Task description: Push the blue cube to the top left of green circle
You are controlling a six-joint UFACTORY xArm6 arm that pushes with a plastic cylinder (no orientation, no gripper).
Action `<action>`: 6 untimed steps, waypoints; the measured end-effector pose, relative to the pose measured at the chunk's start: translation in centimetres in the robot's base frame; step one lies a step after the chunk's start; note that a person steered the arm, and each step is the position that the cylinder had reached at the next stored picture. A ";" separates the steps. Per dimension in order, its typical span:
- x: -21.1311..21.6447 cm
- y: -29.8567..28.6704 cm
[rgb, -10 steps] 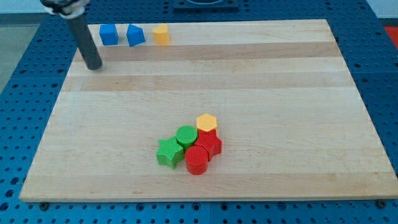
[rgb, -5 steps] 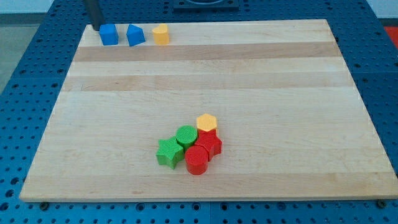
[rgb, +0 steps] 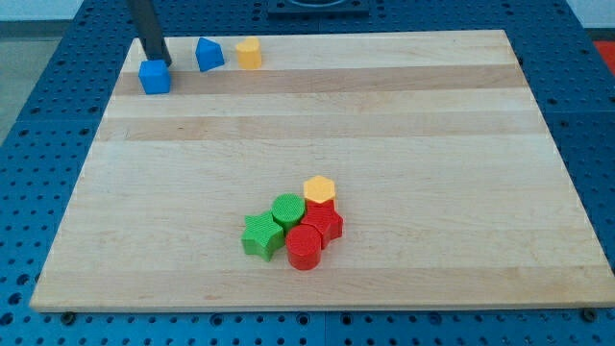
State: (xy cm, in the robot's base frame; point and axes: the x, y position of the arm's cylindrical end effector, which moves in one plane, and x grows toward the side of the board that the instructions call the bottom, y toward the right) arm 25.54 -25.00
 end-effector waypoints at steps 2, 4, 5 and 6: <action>2.2 -2.2; 4.2 -0.6; 4.5 2.0; 4.5 5.3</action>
State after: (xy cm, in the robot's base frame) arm 30.06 -19.74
